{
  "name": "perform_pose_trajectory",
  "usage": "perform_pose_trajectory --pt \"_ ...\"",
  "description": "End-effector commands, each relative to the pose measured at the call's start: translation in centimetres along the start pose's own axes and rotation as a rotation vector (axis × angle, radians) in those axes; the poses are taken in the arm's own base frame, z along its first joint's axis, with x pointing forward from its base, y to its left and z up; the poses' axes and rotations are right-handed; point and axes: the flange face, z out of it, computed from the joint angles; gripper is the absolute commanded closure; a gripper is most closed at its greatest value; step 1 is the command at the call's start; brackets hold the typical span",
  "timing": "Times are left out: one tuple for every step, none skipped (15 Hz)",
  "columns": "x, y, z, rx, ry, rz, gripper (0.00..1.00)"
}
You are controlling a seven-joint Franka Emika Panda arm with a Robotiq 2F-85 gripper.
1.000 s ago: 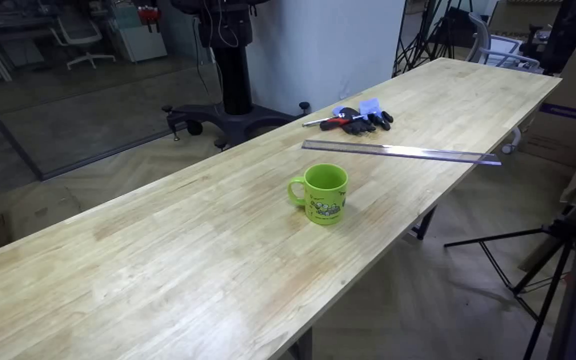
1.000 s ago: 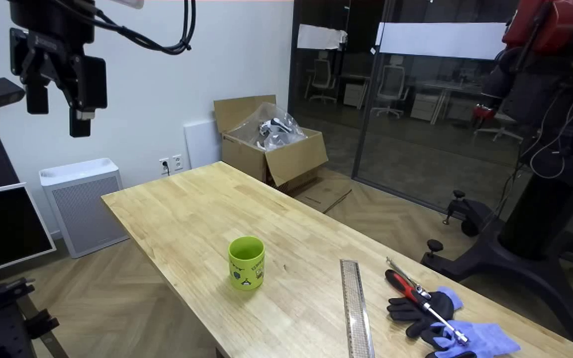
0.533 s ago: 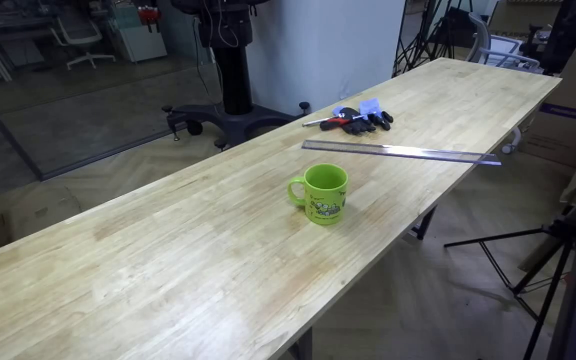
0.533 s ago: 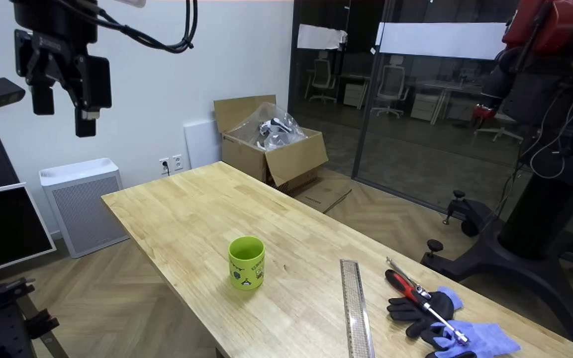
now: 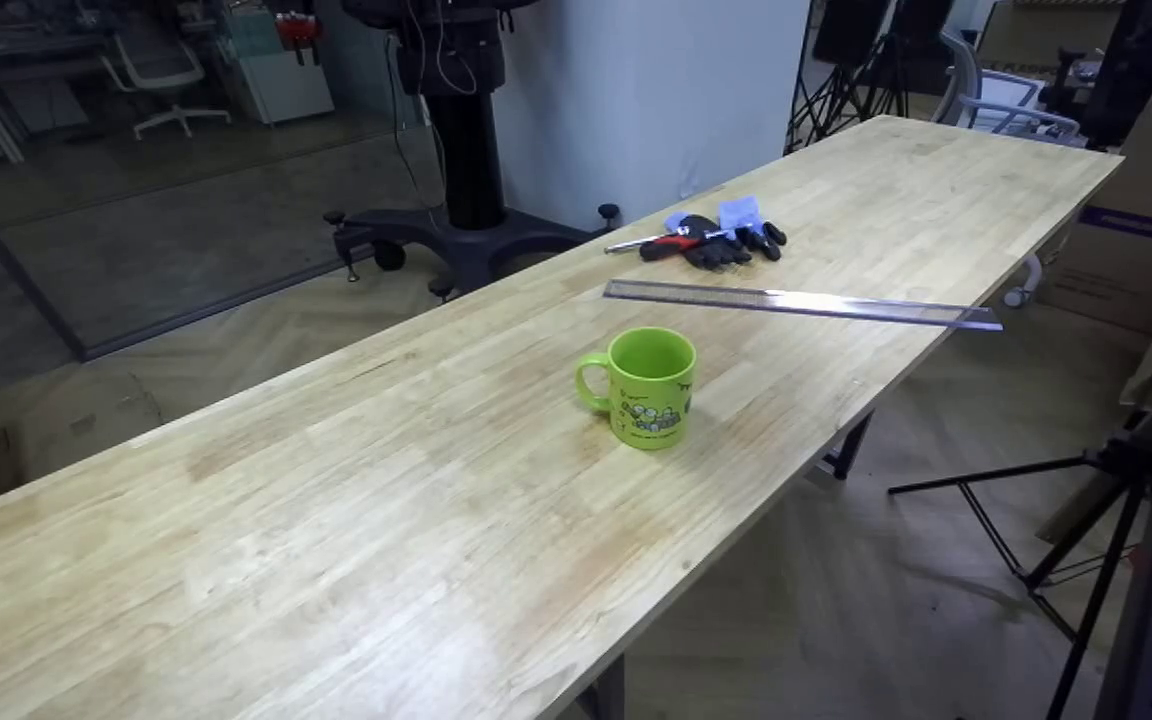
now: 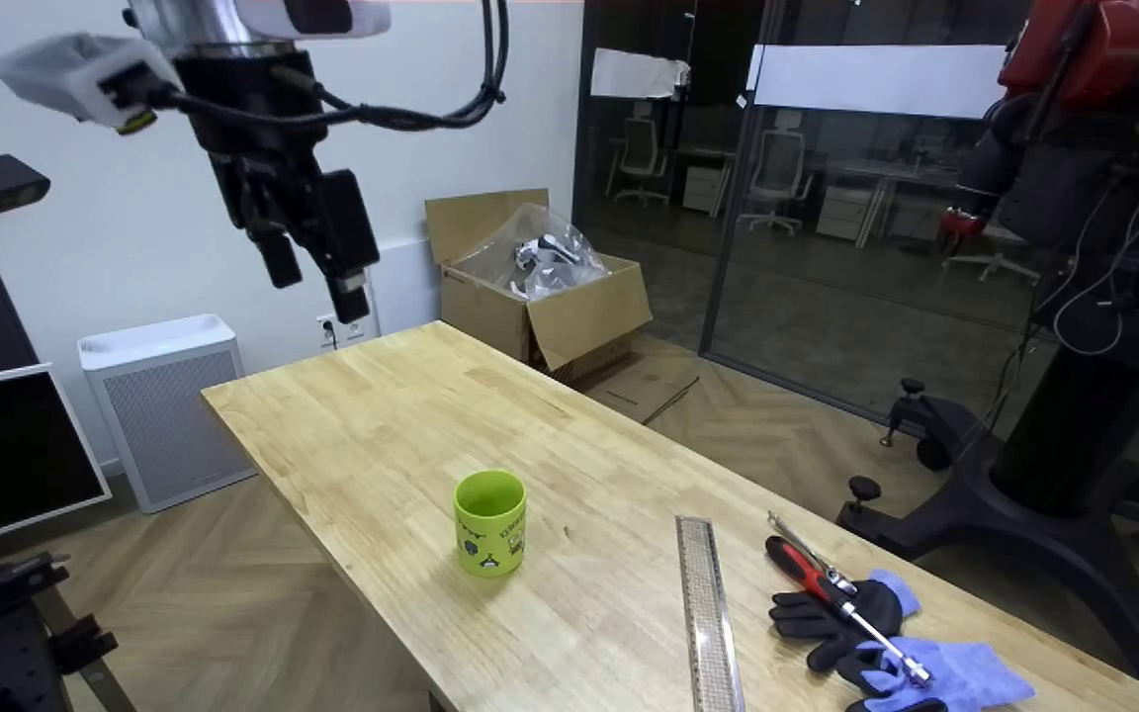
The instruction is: Slide the mug forward
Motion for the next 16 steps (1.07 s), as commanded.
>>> perform_pose_trajectory --pt "0.3 3.8 3.1 -0.025 0.048 0.105 0.0" --pt "0.4 5.0 4.0 -0.027 0.043 0.113 0.0" --pt "0.6 6.2 5.1 -0.029 0.037 0.122 0.0" --pt "0.8 7.2 5.8 -0.023 0.03 0.131 0.0" --pt "1.2 8.0 6.6 -0.028 0.029 0.138 0.0" --pt "1.7 8.7 7.5 -0.025 0.022 0.139 0.0" --pt "2.0 9.1 8.0 -0.024 -0.001 0.15 0.0" --pt "0.5 8.2 7.1 -0.017 0.018 0.146 0.0" --pt "0.5 8.5 7.7 -0.016 0.005 0.151 0.0" --pt "0.5 8.5 8.0 -0.015 0.0 0.152 0.0" --pt "0.5 8.5 7.9 -0.015 0.0 0.15 0.0" --pt "0.5 8.4 7.8 -0.015 0.004 0.148 0.0" --pt "0.5 8.4 7.7 -0.015 0.007 0.147 0.0" --pt "0.6 8.3 7.6 -0.024 0.007 0.137 0.0" --pt "1.2 8.9 8.2 -0.032 -0.001 0.143 0.0" --pt "1.7 9.6 8.7 -0.031 -0.006 0.137 0.0"
